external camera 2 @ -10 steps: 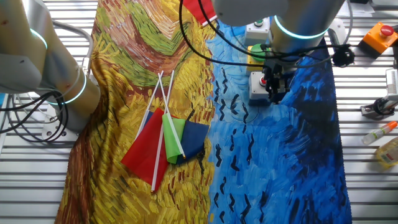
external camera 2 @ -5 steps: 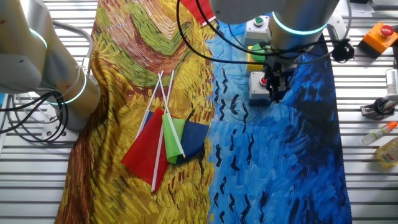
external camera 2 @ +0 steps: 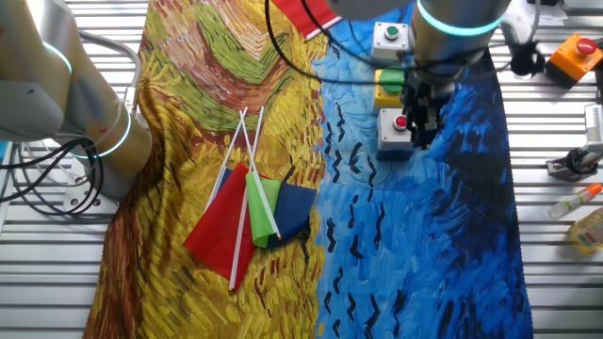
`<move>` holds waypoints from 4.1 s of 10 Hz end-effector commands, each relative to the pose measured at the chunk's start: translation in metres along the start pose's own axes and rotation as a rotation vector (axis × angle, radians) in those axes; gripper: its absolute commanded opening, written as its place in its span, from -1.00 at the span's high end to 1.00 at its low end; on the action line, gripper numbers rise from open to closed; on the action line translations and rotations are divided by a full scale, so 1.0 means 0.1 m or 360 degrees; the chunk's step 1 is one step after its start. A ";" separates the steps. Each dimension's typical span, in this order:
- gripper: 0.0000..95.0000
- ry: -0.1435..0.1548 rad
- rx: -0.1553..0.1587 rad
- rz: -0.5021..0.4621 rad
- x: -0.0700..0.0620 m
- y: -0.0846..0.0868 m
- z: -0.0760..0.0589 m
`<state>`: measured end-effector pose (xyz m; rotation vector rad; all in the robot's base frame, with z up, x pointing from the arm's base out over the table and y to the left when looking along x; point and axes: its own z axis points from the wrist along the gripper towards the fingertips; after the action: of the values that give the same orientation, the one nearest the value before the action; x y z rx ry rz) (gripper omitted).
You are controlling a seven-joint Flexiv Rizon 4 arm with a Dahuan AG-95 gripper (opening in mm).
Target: Press three buttons from left to right in sequence
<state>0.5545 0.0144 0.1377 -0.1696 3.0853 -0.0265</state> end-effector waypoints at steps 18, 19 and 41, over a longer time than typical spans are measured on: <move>1.00 0.0068 -0.0017 0.0217 -0.10 0.12 -0.11; 1.00 0.0065 -0.0020 0.0229 -0.11 0.13 -0.11; 1.00 0.0022 -0.0015 0.0163 -0.26 0.18 -0.07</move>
<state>0.5771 0.0345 0.1458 0.0484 3.0999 0.0028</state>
